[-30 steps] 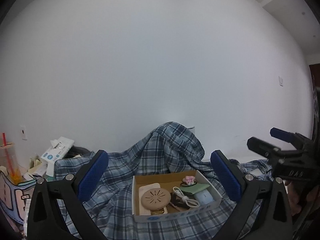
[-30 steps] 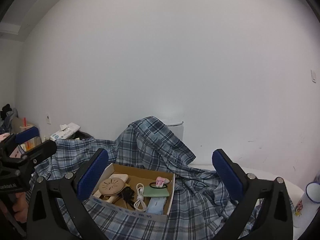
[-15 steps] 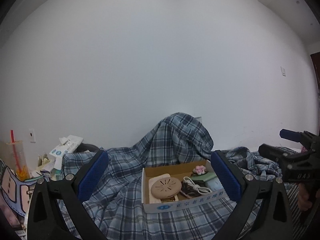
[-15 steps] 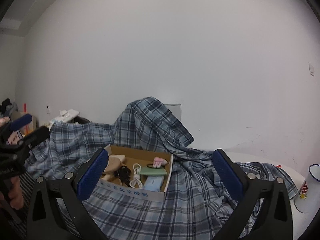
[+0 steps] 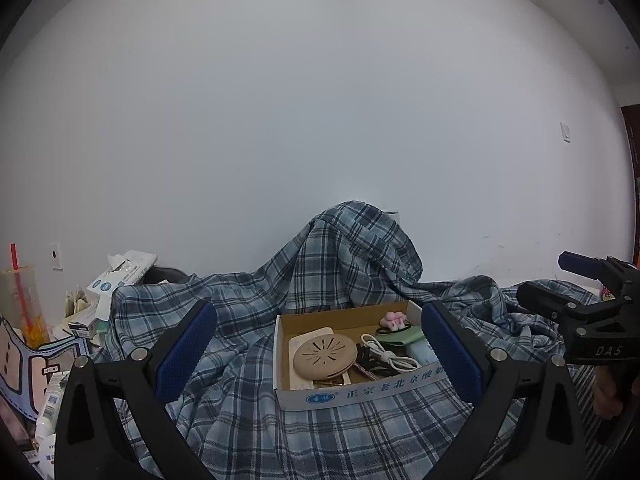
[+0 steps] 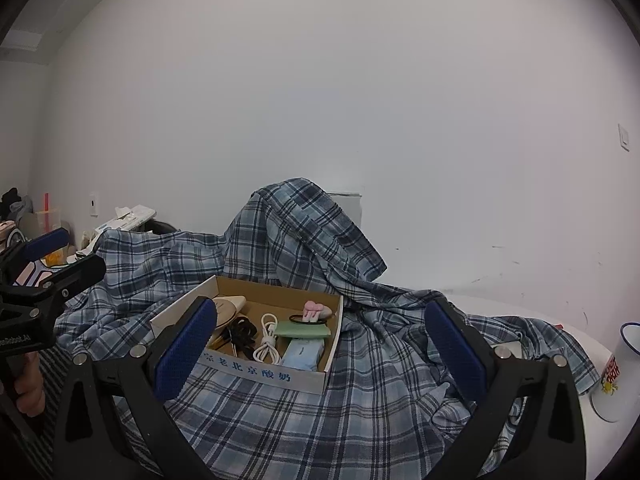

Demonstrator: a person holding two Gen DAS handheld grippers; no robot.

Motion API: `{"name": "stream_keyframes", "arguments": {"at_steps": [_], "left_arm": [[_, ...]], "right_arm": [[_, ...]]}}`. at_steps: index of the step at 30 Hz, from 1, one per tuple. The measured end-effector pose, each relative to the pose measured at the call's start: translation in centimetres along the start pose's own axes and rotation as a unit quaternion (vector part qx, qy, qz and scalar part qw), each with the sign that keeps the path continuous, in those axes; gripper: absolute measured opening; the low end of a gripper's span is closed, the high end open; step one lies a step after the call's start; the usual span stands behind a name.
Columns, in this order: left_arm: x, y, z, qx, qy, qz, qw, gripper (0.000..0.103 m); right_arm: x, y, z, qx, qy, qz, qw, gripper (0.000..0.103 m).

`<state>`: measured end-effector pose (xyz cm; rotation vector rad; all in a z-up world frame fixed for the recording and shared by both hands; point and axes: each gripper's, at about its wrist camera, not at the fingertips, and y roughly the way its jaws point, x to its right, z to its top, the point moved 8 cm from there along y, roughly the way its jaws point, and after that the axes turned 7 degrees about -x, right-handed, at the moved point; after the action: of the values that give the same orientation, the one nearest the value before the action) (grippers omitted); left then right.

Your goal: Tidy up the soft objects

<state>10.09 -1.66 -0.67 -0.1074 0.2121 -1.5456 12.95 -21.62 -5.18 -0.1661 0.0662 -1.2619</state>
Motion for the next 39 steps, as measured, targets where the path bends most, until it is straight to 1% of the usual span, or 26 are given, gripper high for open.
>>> {"name": "stream_keyframes", "arguments": {"at_steps": [8, 22, 28, 39], "left_arm": [[-0.24, -0.03, 0.05, 0.000, 0.000, 0.007, 1.0000, 0.103], [-0.11, -0.31, 0.05, 0.001, 0.003, 0.004, 1.0000, 0.103], [-0.07, -0.49, 0.26, 0.009, 0.000, 0.007, 0.9999, 0.103], [-0.54, -0.45, 0.29, 0.006, -0.017, 0.011, 0.9998, 0.103]], "right_arm": [[0.30, -0.13, 0.12, 0.005, 0.007, -0.001, 1.000, 0.103], [0.15, -0.31, 0.21, 0.011, 0.002, -0.001, 1.000, 0.103], [0.29, -0.62, 0.24, 0.015, 0.000, -0.002, 1.000, 0.103], [0.36, -0.54, 0.33, 0.014, 0.003, 0.000, 1.000, 0.103]]}}
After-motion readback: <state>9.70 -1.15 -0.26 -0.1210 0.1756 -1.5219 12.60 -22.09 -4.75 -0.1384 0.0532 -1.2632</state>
